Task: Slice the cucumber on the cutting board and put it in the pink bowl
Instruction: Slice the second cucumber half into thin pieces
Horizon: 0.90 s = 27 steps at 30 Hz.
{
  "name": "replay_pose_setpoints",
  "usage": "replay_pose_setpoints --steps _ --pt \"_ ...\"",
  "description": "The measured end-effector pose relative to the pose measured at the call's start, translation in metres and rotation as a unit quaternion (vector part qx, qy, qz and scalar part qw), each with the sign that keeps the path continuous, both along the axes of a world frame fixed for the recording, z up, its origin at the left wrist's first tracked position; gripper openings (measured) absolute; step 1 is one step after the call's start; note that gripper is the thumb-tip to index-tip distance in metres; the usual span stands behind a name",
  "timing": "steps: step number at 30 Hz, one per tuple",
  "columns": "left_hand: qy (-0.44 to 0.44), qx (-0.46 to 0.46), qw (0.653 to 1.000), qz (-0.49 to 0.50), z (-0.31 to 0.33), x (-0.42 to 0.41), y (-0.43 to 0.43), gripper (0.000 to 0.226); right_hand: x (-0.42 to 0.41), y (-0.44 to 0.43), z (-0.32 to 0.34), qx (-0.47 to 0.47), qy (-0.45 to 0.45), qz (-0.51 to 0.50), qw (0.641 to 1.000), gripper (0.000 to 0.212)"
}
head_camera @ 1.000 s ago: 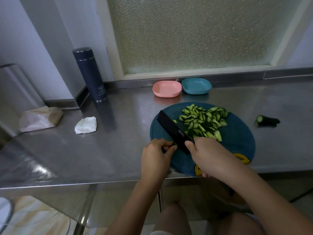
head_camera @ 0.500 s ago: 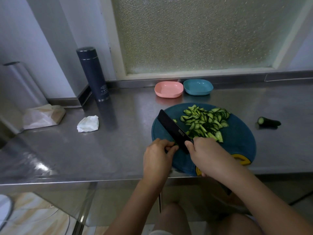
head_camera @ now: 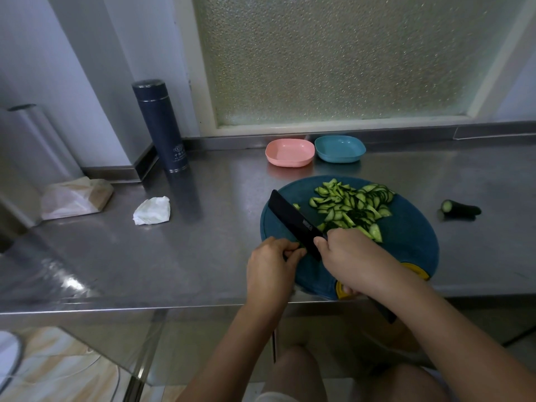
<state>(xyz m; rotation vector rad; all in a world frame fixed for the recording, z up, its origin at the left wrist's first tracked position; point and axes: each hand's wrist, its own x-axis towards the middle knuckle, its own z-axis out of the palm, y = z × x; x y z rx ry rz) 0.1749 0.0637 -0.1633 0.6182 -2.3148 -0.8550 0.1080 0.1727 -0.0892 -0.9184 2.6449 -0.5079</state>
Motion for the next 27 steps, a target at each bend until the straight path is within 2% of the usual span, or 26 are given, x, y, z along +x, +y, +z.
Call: replay_pose_setpoints --steps 10,19,24,27 --pt "-0.002 0.034 0.999 0.0 0.003 0.002 0.0 0.014 0.002 0.01 -0.007 0.023 -0.052 -0.026 0.998 0.038" --pt "-0.007 0.064 0.998 0.005 0.007 0.002 0.002 0.011 0.009 0.022 -0.005 0.015 -0.094 -0.044 0.995 0.043" --pt "-0.012 0.061 0.998 0.001 0.007 0.002 0.002 0.012 0.011 0.01 -0.003 0.041 -0.072 -0.05 0.995 0.049" --pt "-0.011 0.063 0.998 0.001 0.007 0.003 0.002 0.012 0.01 0.005 -0.006 0.012 -0.028 -0.036 0.999 0.043"
